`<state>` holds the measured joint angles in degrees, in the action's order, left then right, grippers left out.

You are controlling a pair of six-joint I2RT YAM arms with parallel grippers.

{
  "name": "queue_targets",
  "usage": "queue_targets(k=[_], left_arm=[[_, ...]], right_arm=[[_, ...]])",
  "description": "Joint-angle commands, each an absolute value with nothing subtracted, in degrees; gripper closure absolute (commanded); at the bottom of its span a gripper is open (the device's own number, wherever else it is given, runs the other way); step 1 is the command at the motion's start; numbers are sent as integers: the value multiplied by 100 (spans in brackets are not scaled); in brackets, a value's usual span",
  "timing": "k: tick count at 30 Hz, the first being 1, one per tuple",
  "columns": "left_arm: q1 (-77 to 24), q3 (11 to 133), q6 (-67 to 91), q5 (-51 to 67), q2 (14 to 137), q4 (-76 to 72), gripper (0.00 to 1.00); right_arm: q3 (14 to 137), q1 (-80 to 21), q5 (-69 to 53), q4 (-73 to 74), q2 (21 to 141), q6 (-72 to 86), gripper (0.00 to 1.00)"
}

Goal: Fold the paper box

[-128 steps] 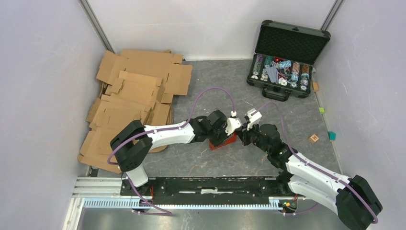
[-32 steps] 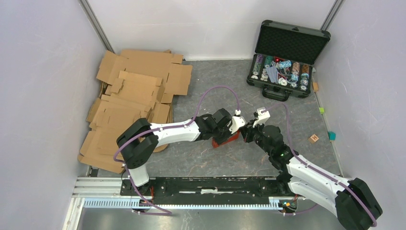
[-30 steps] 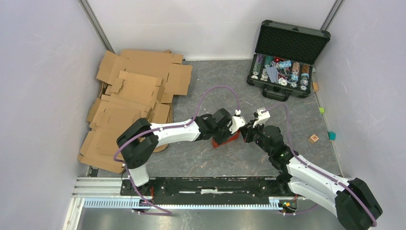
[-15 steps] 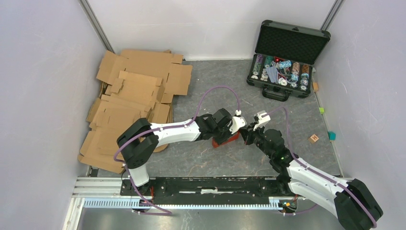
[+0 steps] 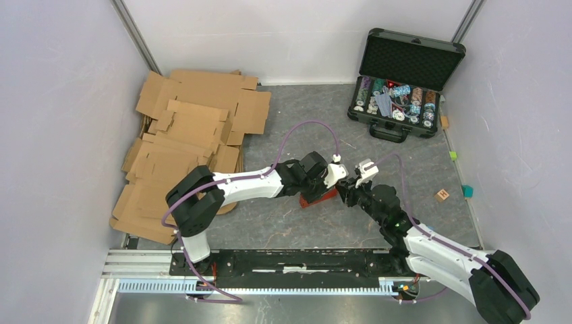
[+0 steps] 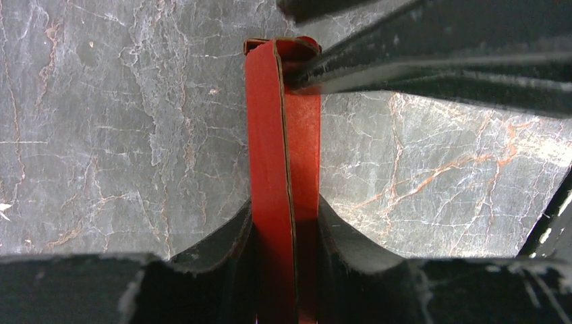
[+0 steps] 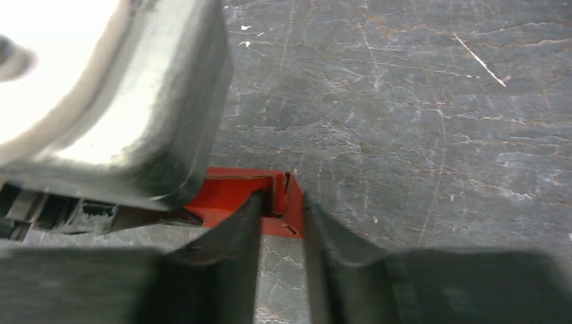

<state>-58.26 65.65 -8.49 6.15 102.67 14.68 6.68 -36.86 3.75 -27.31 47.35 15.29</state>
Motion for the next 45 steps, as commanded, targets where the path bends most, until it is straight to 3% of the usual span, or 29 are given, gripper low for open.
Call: queue_targets(k=[1,4,8,13,20,45], left_arm=[[-5895,6461,-1007,1057,10617,1937,68],[-5903,6460,-1025,1046,10608,1957,68],[-5901,6460,-1031,1070,10607,1972,67],[-5898,6464,-1027,1064,10591,1978,67],[-5899,6460,-1029,1072,10595,1978,67],[-5906,6530,-1009,1002,10696,2056,68]], right_arm=[[827,-3691,289,-2269,4881,1110,61],[1035,-3691,230,-2144,4852,794,55],[1013,-3691,138,-2141,4626,245,57],[925,-3691,365,-2083,4633,49,79],[948,-3677,182,-2232,4762,116,100],[1587,-3355,11,-1580,4880,2162,100]])
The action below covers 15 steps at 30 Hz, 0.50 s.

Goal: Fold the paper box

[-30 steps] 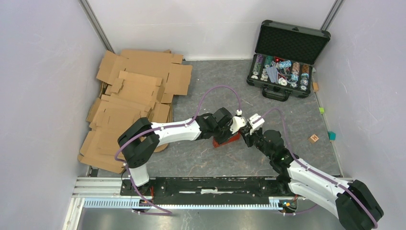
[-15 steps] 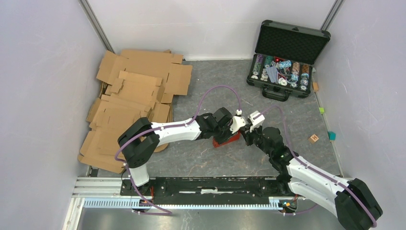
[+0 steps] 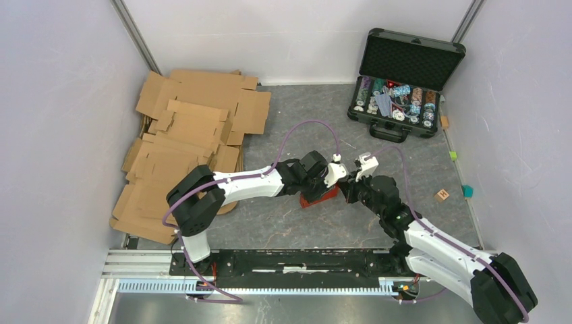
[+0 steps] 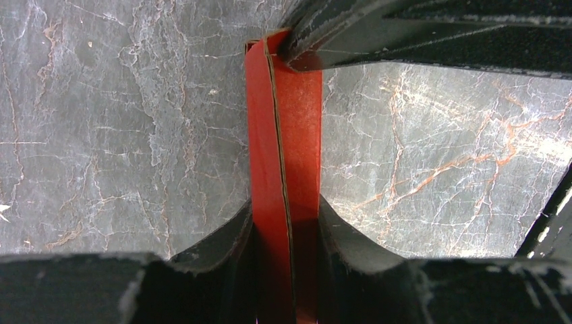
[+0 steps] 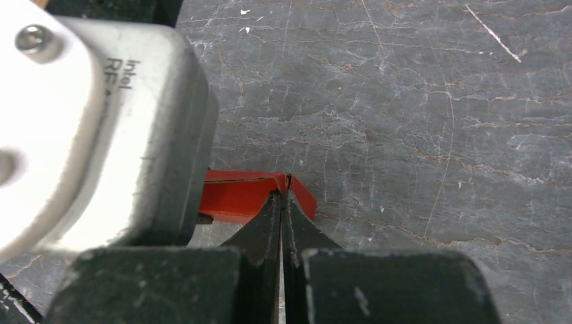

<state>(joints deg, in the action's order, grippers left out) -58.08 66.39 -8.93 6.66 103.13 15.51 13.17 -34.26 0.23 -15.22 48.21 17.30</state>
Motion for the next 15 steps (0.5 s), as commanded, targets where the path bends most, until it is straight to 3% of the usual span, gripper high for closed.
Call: queue_targets(k=[1,6,15], left_arm=[[-5905,6530,-1003,1002,10695,2057,68],[-5906,6548,-1004,988,10715,2074,68],[-5906,6556,-1010,1000,10731,2092,67]], right_arm=[[1585,-3346,12,-1586,4881,2192,100],[1563,-3313,18,-1624,4911,2270,100],[1157,-3313,181,-1606,4588,1604,72]])
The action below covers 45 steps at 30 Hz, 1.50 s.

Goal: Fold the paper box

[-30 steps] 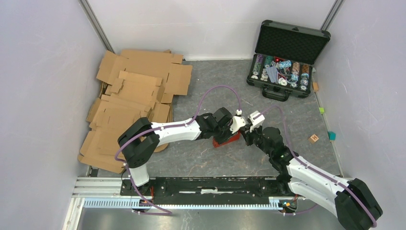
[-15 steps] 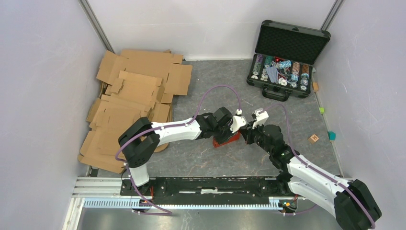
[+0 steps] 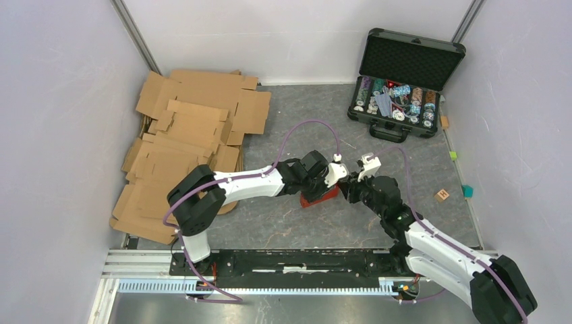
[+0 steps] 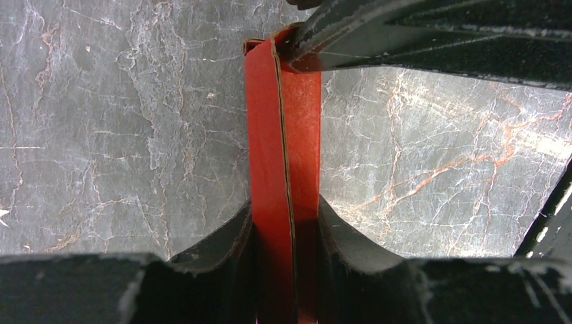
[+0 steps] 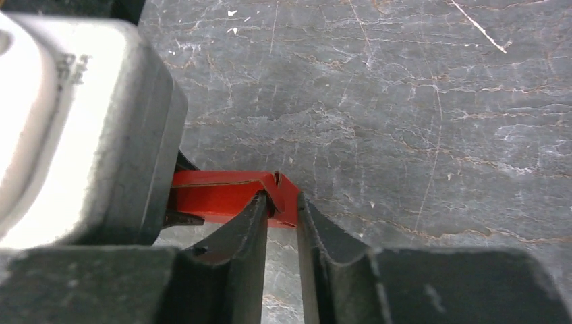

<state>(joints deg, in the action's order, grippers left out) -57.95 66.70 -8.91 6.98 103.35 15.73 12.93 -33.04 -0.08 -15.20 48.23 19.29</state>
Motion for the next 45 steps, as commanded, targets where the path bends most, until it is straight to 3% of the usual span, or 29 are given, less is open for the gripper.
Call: queue_targets(k=[1,5,9,12,22,30,35,45], left_arm=[[-5906,6557,-1003,1001,10731,2091,67],[-5906,6555,-1004,994,10740,2092,68],[-5905,6574,-1004,1003,10756,2096,68],[-5902,6583,-1003,1006,10760,2096,68],[-5904,6574,-1005,1028,10750,2101,68],[-5904,6574,-1008,1011,10723,2127,67],[-5900,6583,-1003,1028,10723,2131,68],[-5905,6583,-1009,1020,10712,2153,68]], right_arm=[[1167,-3311,249,-1600,4522,1580,70],[1262,-3313,470,-1584,4227,1510,68],[1251,-3305,448,-1657,4028,1297,56],[1289,-3307,373,-1596,4081,1196,54],[1178,-3256,-213,-1981,4251,1140,61],[1485,-3233,-556,-1259,4332,299,60],[1395,-3232,-325,-1331,4232,96,73],[1442,-3234,-725,-1745,4646,233,81]])
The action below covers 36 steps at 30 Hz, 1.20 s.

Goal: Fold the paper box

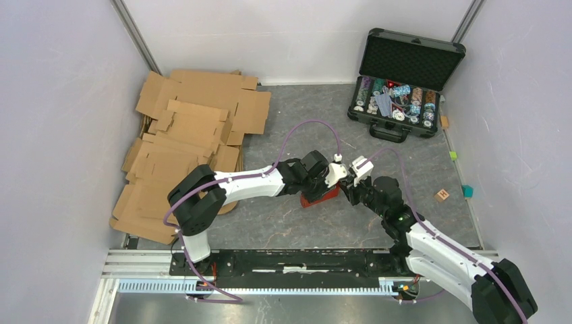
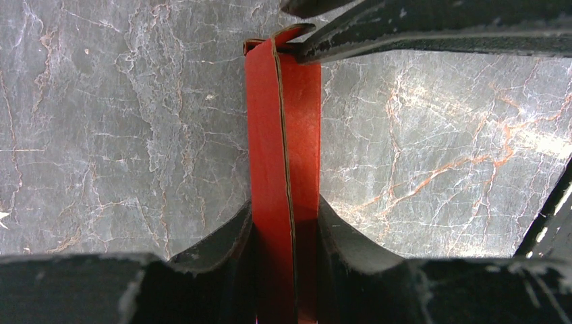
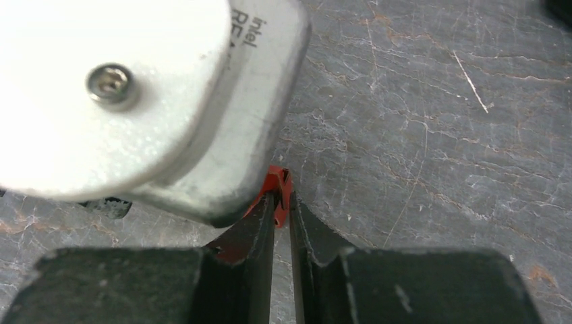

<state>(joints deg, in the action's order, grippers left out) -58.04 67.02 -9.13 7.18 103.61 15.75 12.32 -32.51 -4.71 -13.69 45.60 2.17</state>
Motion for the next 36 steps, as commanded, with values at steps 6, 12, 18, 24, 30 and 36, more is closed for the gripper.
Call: queue_targets(k=[6,12,18,24,30,36], left_arm=[[-5904,6609,-1002,1006,10739,2180,68],[-5905,6618,-982,969,10749,2180,67],[-5906,6636,-976,923,10766,2215,67],[-5900,6636,-967,940,10758,2215,67],[-5904,6627,-959,932,10749,2215,67],[-5906,6634,-950,914,10749,2216,67]], right_arm=[[1412,-3234,-848,-1961,4634,478,100],[1337,-3226,-539,-2021,4451,1017,100],[1479,-3225,-487,-1957,4596,1712,100],[1571,-3226,-482,-1746,4751,1898,100],[1343,-3225,-302,-1727,4632,1748,100],[1149,-3223,-194,-1565,4583,1374,100]])
